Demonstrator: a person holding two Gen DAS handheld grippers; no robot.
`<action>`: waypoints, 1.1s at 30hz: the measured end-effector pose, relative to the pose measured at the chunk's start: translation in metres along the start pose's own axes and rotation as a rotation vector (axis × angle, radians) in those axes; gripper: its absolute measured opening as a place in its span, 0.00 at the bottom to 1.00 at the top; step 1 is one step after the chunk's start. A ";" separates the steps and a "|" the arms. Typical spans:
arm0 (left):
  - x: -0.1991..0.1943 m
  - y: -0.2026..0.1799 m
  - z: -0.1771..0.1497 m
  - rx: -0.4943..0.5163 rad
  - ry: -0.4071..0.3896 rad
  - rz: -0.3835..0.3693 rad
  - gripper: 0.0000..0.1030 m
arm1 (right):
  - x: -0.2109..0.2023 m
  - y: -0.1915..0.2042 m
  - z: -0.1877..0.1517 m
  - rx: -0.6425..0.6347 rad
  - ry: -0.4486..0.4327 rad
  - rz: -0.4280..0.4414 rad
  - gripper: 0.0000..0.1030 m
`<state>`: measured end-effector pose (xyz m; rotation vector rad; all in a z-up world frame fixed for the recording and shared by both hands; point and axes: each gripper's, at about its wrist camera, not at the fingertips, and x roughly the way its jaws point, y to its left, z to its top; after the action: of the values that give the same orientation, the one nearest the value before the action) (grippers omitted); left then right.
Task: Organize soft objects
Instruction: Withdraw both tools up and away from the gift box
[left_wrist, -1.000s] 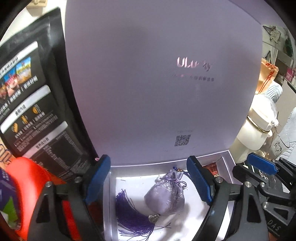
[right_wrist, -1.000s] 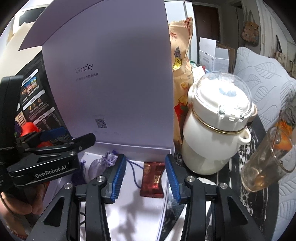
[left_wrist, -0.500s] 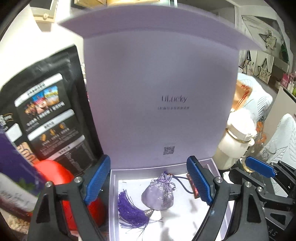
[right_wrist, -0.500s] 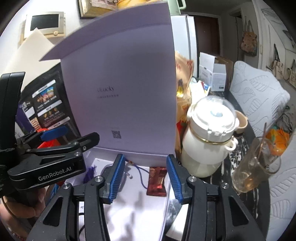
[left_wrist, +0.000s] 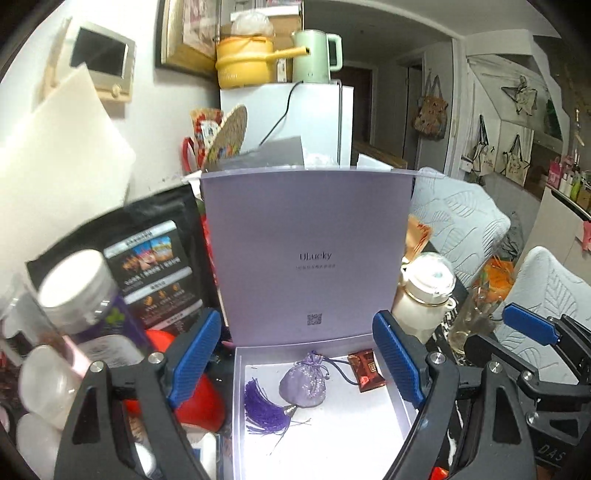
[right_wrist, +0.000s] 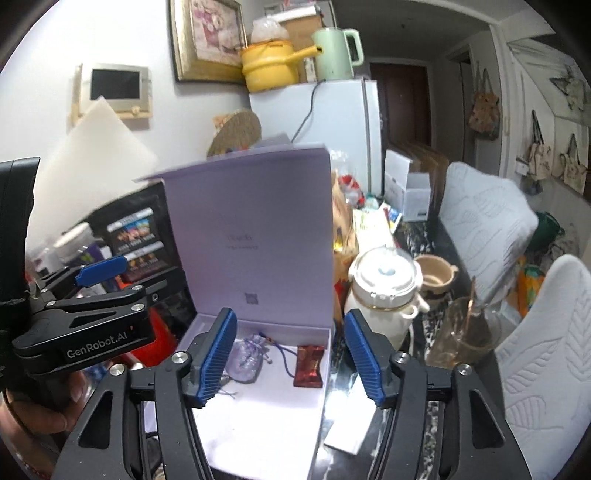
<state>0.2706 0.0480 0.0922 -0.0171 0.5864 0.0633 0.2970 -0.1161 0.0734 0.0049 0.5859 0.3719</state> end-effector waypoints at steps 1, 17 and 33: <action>-0.006 0.000 0.000 0.000 -0.007 0.003 0.82 | -0.006 0.001 0.001 -0.002 -0.008 -0.001 0.66; -0.101 0.009 -0.019 0.016 -0.104 0.057 0.98 | -0.099 0.030 -0.013 -0.052 -0.116 -0.012 0.89; -0.169 0.012 -0.066 0.050 -0.162 -0.009 0.98 | -0.161 0.052 -0.059 -0.051 -0.148 -0.017 0.90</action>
<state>0.0929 0.0485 0.1314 0.0333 0.4259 0.0408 0.1238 -0.1292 0.1168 -0.0211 0.4297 0.3660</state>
